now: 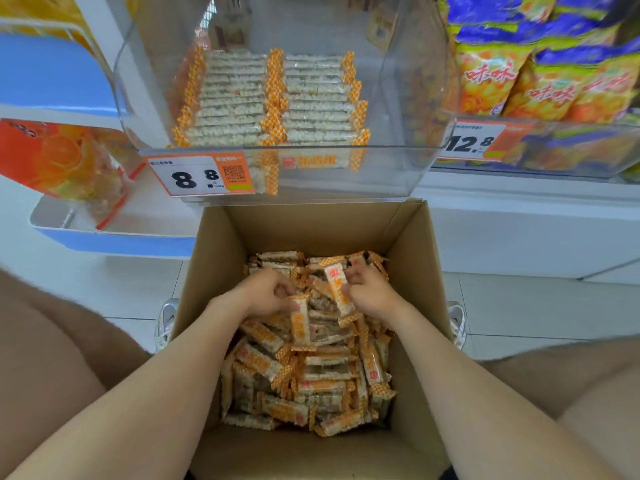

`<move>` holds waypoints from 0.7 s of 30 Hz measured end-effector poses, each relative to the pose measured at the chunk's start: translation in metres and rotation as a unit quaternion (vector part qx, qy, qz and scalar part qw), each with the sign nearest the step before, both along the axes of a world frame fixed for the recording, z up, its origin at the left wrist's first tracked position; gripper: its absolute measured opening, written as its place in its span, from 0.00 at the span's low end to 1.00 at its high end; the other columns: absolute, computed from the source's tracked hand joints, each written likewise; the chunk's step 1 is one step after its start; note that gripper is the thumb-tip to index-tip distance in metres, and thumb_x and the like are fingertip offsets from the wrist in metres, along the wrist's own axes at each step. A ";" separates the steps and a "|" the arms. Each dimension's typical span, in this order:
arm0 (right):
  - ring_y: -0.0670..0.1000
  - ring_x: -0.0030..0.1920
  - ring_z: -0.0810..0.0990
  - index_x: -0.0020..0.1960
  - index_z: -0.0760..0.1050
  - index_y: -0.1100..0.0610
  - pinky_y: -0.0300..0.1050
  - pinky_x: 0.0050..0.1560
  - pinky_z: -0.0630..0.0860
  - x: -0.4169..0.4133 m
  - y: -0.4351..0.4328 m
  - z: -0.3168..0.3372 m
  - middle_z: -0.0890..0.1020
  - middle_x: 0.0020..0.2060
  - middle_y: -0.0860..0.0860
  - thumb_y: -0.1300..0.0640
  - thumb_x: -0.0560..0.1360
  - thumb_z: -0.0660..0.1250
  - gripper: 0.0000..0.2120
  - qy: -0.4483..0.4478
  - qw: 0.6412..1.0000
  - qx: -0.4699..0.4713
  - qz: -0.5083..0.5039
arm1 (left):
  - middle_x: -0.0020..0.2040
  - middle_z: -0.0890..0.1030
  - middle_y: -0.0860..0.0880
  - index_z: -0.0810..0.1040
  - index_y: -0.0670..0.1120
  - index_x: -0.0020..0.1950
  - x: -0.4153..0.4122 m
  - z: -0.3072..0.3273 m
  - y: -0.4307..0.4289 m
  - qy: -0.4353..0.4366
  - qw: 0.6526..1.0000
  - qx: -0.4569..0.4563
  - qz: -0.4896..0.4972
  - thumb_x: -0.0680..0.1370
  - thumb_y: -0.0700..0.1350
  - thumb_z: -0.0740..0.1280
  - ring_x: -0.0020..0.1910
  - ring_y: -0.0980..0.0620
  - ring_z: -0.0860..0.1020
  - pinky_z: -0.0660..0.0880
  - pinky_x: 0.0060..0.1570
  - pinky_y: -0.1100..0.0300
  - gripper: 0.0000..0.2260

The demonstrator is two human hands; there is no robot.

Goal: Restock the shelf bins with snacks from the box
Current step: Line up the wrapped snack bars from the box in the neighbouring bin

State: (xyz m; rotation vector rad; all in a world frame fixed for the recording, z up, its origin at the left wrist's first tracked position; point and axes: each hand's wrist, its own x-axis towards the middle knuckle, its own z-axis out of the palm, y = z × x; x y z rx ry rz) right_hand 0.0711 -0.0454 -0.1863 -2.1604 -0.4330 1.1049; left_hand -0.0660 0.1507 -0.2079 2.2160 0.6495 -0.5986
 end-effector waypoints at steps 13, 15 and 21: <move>0.46 0.50 0.83 0.58 0.84 0.52 0.44 0.53 0.79 -0.013 -0.002 0.097 0.85 0.50 0.47 0.59 0.78 0.70 0.10 -0.025 0.993 0.095 0.072 | 0.50 0.88 0.43 0.78 0.41 0.62 -0.008 0.122 -0.014 -0.097 0.950 -0.249 0.159 0.79 0.46 0.76 0.51 0.46 0.87 0.84 0.53 0.51 0.16; 0.44 0.49 0.84 0.55 0.84 0.51 0.41 0.49 0.79 -0.017 -0.003 0.115 0.86 0.49 0.46 0.58 0.77 0.73 0.08 -0.051 0.986 0.126 0.096 | 0.52 0.88 0.42 0.78 0.44 0.64 -0.007 0.150 -0.019 -0.113 0.947 -0.269 0.134 0.80 0.44 0.74 0.52 0.45 0.87 0.84 0.54 0.51 0.14; 0.44 0.46 0.86 0.56 0.83 0.54 0.37 0.45 0.80 -0.022 -0.010 0.174 0.87 0.49 0.48 0.60 0.73 0.79 0.13 -0.103 0.965 0.200 0.136 | 0.60 0.82 0.47 0.80 0.49 0.64 -0.021 0.228 -0.032 -0.165 0.969 -0.178 0.050 0.79 0.44 0.75 0.50 0.49 0.87 0.85 0.52 0.52 0.15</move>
